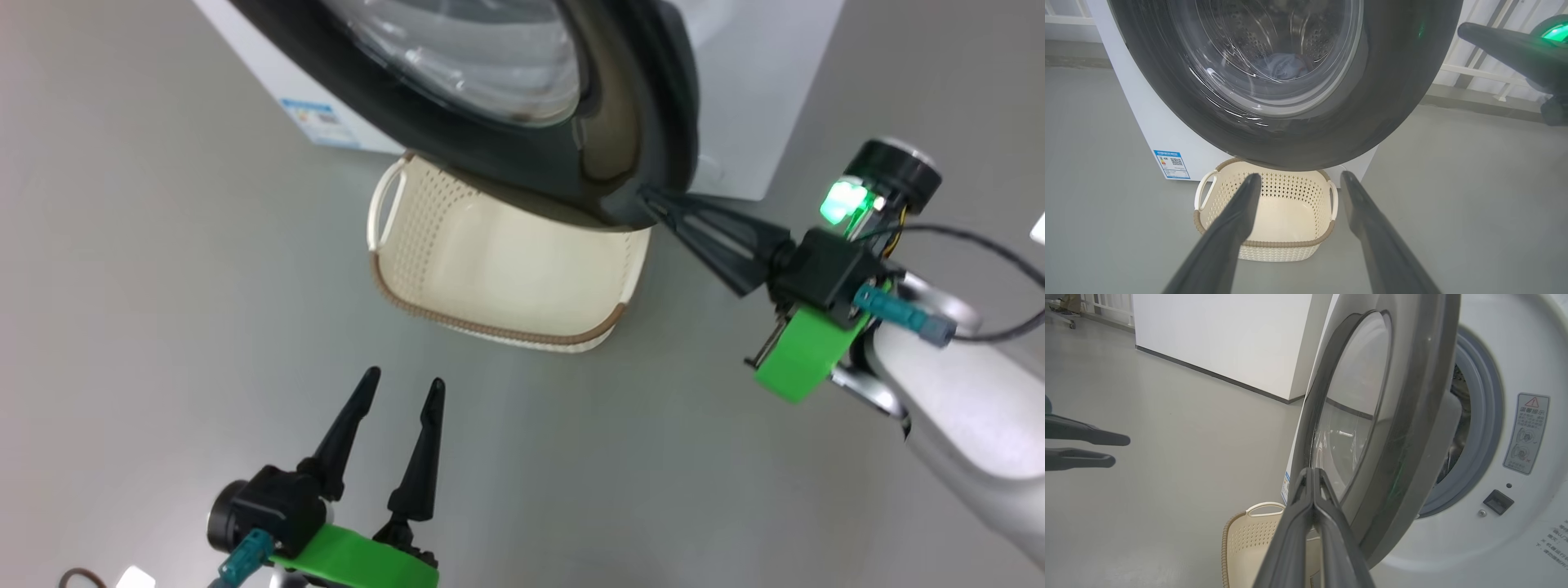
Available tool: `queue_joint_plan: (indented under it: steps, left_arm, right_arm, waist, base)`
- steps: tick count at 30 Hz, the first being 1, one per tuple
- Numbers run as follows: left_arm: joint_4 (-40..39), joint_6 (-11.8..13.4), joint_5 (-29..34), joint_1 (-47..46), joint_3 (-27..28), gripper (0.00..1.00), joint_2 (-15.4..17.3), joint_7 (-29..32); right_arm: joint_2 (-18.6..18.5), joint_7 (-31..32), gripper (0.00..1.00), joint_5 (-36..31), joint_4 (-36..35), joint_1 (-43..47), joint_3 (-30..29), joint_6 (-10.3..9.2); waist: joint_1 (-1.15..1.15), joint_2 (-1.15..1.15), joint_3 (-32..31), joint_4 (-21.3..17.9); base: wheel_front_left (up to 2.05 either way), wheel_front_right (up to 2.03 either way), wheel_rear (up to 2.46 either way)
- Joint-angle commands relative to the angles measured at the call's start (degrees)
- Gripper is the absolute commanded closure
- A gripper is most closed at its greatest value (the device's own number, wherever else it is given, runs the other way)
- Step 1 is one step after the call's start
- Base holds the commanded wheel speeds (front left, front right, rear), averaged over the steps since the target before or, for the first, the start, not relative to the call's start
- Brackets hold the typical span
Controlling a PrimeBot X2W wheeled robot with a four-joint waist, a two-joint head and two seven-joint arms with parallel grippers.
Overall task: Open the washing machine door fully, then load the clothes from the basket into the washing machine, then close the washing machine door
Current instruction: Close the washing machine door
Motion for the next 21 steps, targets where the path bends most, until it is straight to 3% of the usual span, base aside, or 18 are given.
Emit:
queue_joint_plan:
  steps: [1, 21]
  left_arm:
    - [-1.67, 0.71, -0.67, -1.56, 1.33, 0.0, 0.56, -0.37]
    - [-4.33, 3.46, -3.33, -4.05, -3.33, 0.0, 0.56, -0.37]
  right_arm:
    - [-0.29, -0.25, 1.0, 1.38, -0.5, -0.69, 0.73, 0.09]
    - [-4.77, -0.25, 1.0, 4.1, 5.01, -9.32, -2.38, 0.09]
  waist:
    - [0.0, 0.0, 2.34, 2.08]
    - [0.0, 0.0, 9.2, 5.59]
  base:
    - [0.0, 0.0, 0.0]
    - [0.0, 0.0, 0.0]
